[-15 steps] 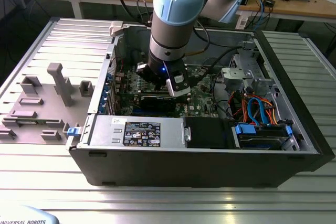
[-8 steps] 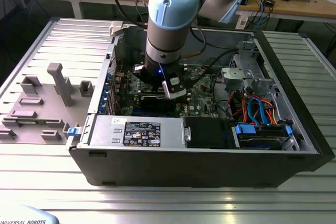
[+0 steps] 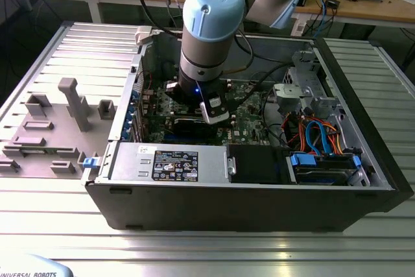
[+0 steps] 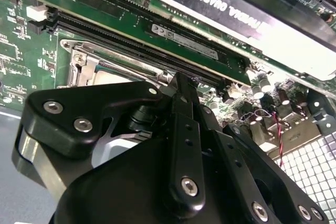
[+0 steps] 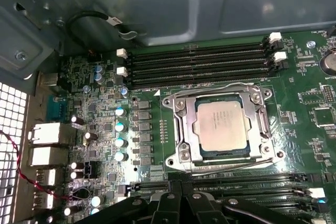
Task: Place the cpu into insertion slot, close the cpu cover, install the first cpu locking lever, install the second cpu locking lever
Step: 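Install the second cpu locking lever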
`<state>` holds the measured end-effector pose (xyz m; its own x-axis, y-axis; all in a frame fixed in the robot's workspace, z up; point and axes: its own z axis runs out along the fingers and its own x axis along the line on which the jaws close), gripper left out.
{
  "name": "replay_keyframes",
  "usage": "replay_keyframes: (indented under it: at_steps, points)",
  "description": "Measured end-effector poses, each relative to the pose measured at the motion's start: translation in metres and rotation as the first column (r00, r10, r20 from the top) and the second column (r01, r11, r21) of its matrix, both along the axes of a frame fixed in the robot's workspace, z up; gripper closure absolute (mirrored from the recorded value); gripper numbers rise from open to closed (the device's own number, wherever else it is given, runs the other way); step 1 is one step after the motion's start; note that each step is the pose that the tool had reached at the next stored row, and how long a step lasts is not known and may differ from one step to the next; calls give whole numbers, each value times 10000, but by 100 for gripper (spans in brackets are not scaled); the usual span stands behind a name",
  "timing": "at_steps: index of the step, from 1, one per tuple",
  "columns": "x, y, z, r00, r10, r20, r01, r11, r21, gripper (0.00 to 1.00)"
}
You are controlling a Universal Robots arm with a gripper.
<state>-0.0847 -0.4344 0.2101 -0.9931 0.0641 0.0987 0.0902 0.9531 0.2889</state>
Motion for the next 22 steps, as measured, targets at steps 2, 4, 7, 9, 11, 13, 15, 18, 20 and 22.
replay_keyframes:
  at_steps: [2, 4, 7, 9, 11, 13, 15, 18, 20, 22]
  points:
    - [-5, 0, -24, 10000, 2, 0, -2, 10000, 75, 89]
    - [-17, 2, -54, 10000, -1, 0, 1, 9999, 131, 89]
    - [-27, 13, -83, 10000, -10, 0, 10, 9998, 212, 89]
    - [-34, 21, -99, 10000, -16, -1, 16, 9996, 276, 89]
    - [-41, 29, -116, 10000, -21, 0, 21, 9994, 336, 89]
    - [-50, 38, -138, 10000, -27, -3, 27, 9992, 406, 89]
    - [-56, 51, -161, 10000, -33, 1, 33, 9989, 472, 89]
    - [-70, 70, -181, 10000, -40, -4, 40, 9986, 529, 89]
    - [-91, 78, -185, 10000, -42, -3, 42, 9984, 556, 89]
    - [-104, 82, -186, 10000, -43, 0, 43, 9984, 563, 89]
